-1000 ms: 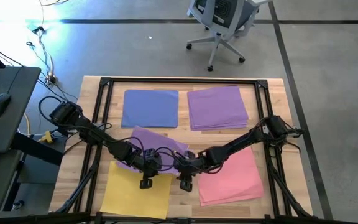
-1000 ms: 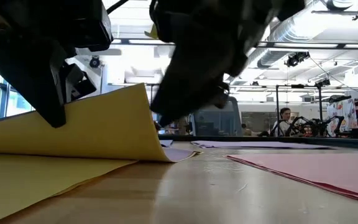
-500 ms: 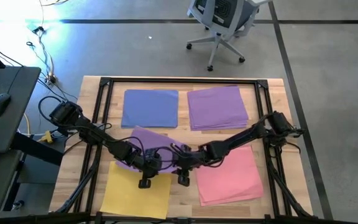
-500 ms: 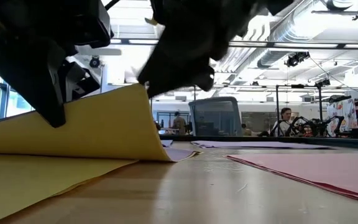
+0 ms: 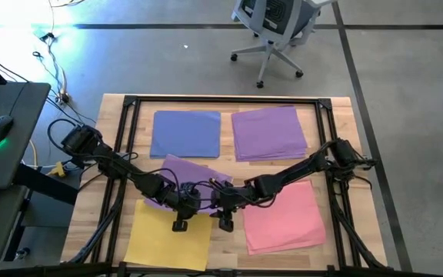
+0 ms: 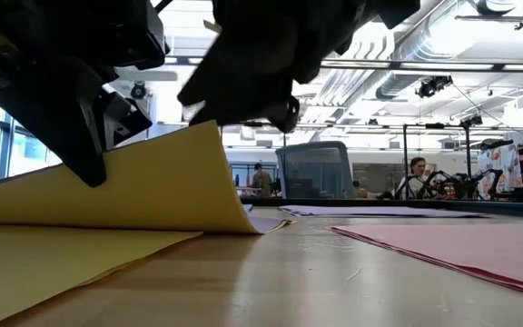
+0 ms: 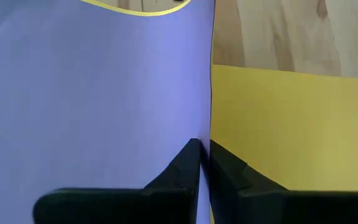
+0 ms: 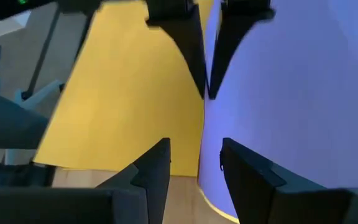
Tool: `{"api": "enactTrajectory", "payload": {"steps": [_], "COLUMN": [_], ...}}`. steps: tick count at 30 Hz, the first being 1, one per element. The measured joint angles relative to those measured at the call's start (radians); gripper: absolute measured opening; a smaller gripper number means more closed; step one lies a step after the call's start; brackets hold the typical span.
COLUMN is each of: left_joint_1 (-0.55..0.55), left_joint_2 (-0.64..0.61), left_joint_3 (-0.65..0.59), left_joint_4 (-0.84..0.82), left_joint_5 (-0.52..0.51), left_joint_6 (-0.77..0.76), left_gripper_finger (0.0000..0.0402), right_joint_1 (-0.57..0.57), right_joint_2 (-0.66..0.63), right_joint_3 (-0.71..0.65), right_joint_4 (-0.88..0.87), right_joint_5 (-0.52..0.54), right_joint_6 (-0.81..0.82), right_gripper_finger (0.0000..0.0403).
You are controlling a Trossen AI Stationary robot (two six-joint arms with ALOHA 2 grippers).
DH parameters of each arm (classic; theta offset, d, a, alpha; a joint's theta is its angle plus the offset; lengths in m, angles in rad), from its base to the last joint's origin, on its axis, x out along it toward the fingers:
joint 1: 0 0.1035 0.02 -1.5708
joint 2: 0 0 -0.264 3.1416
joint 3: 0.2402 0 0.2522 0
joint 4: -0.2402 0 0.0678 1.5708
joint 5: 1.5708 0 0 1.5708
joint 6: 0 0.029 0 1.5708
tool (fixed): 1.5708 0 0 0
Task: Organize paper
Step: Stack the violet paper on the top right violet paper
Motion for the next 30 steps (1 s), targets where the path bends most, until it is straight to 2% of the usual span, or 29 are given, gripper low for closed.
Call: {"api": "enactTrajectory", "payload": {"steps": [5,9,20,30], "left_joint_1": [0.001,0.001,0.001,0.001], "left_joint_2": [0.000,0.000,0.000,0.000], "left_joint_3": [0.000,-0.001,-0.001,-0.001], "left_joint_4": [0.000,0.000,0.000,-0.002], "left_joint_5": [0.005,0.005,0.005,0.005], "left_joint_6": [0.000,0.000,0.009,0.011], "left_gripper_finger": [0.0000,0.0000,0.0000,0.0000], "right_joint_1": [-0.011,-0.029,-0.070,-0.083], "right_joint_2": [0.012,0.013,0.013,0.059], "right_joint_3": [0.000,0.000,0.000,0.000], "right_joint_4": [-0.048,-0.044,-0.027,-0.002], "right_joint_5": [0.043,0.035,-0.141,-0.194], "right_joint_6": [0.089,0.140,0.207,0.272], "right_gripper_finger": [0.0126,0.0126,0.0126,0.0126]}}
